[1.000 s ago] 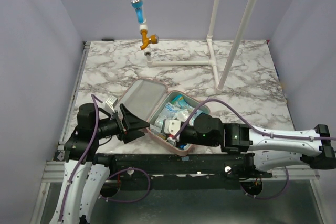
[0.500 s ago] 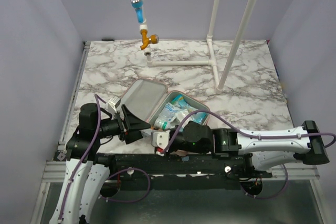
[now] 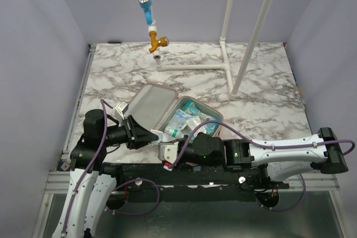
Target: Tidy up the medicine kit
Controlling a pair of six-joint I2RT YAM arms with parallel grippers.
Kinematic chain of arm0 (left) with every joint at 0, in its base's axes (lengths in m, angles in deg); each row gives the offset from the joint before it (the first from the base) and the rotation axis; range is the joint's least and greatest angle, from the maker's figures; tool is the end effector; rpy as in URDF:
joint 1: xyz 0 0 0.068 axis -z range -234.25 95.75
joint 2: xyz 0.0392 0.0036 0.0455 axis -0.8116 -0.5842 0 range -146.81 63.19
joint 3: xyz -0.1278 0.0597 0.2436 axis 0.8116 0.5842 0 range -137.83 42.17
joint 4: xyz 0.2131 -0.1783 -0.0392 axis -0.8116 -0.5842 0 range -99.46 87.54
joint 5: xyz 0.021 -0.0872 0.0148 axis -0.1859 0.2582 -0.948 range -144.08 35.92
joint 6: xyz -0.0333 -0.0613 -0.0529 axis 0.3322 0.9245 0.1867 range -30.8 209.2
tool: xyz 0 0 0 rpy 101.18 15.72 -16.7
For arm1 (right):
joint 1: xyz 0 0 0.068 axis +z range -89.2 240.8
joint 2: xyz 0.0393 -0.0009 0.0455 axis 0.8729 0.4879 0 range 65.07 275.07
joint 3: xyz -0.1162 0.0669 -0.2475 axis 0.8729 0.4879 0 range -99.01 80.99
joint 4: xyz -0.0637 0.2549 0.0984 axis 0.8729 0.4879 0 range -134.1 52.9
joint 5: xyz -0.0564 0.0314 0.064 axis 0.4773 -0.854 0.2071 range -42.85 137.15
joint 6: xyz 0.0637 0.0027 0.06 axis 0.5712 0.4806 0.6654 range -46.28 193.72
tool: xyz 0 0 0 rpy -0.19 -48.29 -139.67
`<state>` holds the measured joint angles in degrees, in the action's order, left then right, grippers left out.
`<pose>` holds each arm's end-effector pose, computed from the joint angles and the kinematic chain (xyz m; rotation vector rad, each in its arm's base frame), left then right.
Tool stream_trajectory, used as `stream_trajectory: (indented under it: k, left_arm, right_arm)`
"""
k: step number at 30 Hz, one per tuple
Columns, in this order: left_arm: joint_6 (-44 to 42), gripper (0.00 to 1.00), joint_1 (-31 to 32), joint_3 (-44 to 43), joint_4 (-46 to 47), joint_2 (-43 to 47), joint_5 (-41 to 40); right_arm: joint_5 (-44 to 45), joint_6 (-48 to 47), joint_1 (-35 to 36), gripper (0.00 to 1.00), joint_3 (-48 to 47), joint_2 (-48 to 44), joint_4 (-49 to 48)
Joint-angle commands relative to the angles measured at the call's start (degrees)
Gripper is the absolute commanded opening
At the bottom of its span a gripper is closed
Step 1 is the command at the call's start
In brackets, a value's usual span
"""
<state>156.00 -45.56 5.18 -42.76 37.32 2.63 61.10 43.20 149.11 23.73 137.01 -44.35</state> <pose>0.1138 -0.0830 0.2857 -0.4680 2.3043 -1.7618 0.0291 0.3511 0.3265 -1.4909 1.0832 0.4906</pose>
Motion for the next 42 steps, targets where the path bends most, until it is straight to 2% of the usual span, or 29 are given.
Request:
stream_trajectory:
  k: [1, 4, 5, 7, 8, 11, 16, 19, 22, 27, 33, 38, 42]
  left_arm:
    - [-0.36, 0.19, 0.20, 0.14, 2.91, 0.75, 2.41]
    - [-0.27, 0.03, 0.21, 0.29, 3.53, 0.78, 2.77]
    - [-0.38, 0.00, 0.19, 0.34, 3.61, 0.80, 2.73]
    - [-0.53, 0.00, 0.28, 0.36, 3.77, 0.84, 2.84]
    - [-0.58, 0.00, 0.30, 0.37, 3.86, 0.93, 2.88]
    - [-1.16, 0.00, 0.28, 0.34, 3.99, 1.13, 2.73]
    - [-5.53, 0.00, 0.22, -1.62, 1.76, 1.53, 0.00]
    - [-8.03, 0.00, 0.19, -2.53, 0.44, 1.09, -1.19]
    - [-13.03, 0.00, 0.19, -4.27, -3.19, 0.07, -4.06]
    - [-21.91, 0.00, 0.19, -8.52, -7.17, -0.90, -9.43]
    - [-30.15, 0.00, 0.19, -13.95, -13.42, -2.42, -17.79]
    - [-33.34, 0.00, 0.21, -15.94, -15.81, -1.55, -22.87]
    - [-34.15, 0.00, 0.19, -16.18, -16.22, -0.85, -23.47]
  right_arm:
    - [2.15, -0.88, 0.93, 0.01, 0.41, -0.66, -1.36]
    - [2.70, -1.21, 1.33, 0.01, 0.19, -0.63, -1.24]
    - [2.99, -1.20, 1.39, 0.01, 0.09, -0.60, -1.32]
    - [3.67, -1.06, 1.64, 0.03, 0.11, -0.52, -1.33]
    - [4.16, -0.63, 1.67, 0.08, 0.04, -0.56, -1.25]
    - [7.08, 1.93, 1.77, 0.42, -0.51, -1.31, -0.57]
    - [11.96, 6.41, 1.74, 0.63, 2.37, -7.68, -2.38]
    - [19.99, 11.41, 1.68, 0.72, 2.00, -10.17, -0.48]
    - [29.11, 19.88, 1.69, 0.79, -0.22, -9.46, 6.06]
    - [41.47, 41.97, 1.35, 0.82, -4.98, -6.68, 20.90]
    - [41.78, 71.75, -3.39, 0.79, -5.81, -5.70, 38.70]
    - [34.20, 83.05, -12.04, 0.78, 0.58, -4.94, 42.57]
    - [30.44, 86.68, -16.27, 0.78, 4.73, -4.87, 42.49]
